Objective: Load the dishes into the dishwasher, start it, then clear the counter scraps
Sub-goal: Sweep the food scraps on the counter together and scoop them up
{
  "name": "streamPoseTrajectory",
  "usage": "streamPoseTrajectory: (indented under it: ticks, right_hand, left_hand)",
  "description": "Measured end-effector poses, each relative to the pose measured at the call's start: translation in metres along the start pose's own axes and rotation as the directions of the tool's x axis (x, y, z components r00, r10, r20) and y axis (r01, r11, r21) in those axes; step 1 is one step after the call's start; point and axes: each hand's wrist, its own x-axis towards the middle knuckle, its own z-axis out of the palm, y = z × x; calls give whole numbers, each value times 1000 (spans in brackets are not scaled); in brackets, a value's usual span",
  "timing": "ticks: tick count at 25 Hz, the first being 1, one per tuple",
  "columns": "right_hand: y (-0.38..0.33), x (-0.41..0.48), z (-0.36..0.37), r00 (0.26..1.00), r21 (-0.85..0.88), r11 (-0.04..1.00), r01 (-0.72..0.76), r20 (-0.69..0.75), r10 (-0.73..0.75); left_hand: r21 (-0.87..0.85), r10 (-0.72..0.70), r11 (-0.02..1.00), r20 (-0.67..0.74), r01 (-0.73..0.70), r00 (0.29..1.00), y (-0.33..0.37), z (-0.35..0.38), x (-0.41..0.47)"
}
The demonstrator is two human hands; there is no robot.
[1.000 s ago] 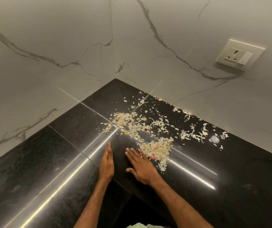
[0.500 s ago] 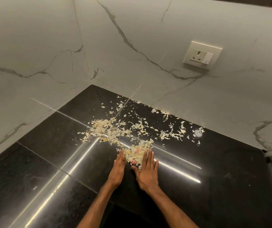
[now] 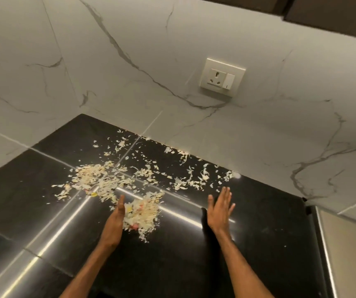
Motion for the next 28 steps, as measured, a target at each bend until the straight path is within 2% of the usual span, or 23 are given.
streamPoseTrajectory:
  ticks: [2, 4, 8, 10, 12, 16, 18, 19, 20, 22, 24, 26, 28]
  right_hand:
    - [18, 37, -26, 996, 24, 996, -86, 1, 86]
    - [26, 71, -41, 995, 29, 997, -74, 65, 72]
    - [25, 113, -41, 989, -31, 997, 67, 130, -63]
    - [24, 122, -36, 986, -115, 985, 129, 122, -115]
    - [16, 121, -27, 967, -211, 953, 219, 176, -183]
    - [-28, 103, 12, 864, -154, 882, 445, 332, -378]
    - [-50, 89, 30, 765, -65, 819, 571, 406, -501]
    - [-54, 84, 36, 715, -11, 787, 617, 428, -554]
    - [-55, 84, 38, 708, 43, 785, 618, 404, -579]
    - [-47, 102, 27, 840, 122, 865, 486, 207, -501]
    - [-29, 129, 7, 947, 112, 944, 312, 38, -318]
    - [-11, 153, -7, 966, 102, 961, 257, 8, -259]
    - [-13, 164, -7, 955, 143, 949, 282, 49, -292]
  left_hand:
    - [105, 25, 994, 23, -27, 999, 19, 9, 10]
    - [180, 73, 981, 32, -78, 997, 40, 21, 23]
    - [186, 120, 975, -1, -118, 993, 67, 37, 43]
    - [171, 132, 977, -15, -128, 991, 68, 40, 45]
    - [164, 121, 980, -31, -114, 992, 65, 41, 43]
    - [212, 67, 975, -32, -59, 997, 56, 44, 33]
    - [216, 65, 975, -36, -56, 997, 53, 46, 29]
    - [214, 62, 975, -42, -51, 997, 52, 45, 28]
    - [214, 58, 976, -50, -46, 997, 51, 42, 27]
    - [222, 57, 974, -67, -41, 996, 50, 32, 27]
    - [220, 51, 975, -98, -29, 994, 48, 21, 24]
    - [198, 51, 980, -129, -24, 990, 43, 13, 20]
    - [168, 46, 986, -163, -18, 985, 38, 10, 15]
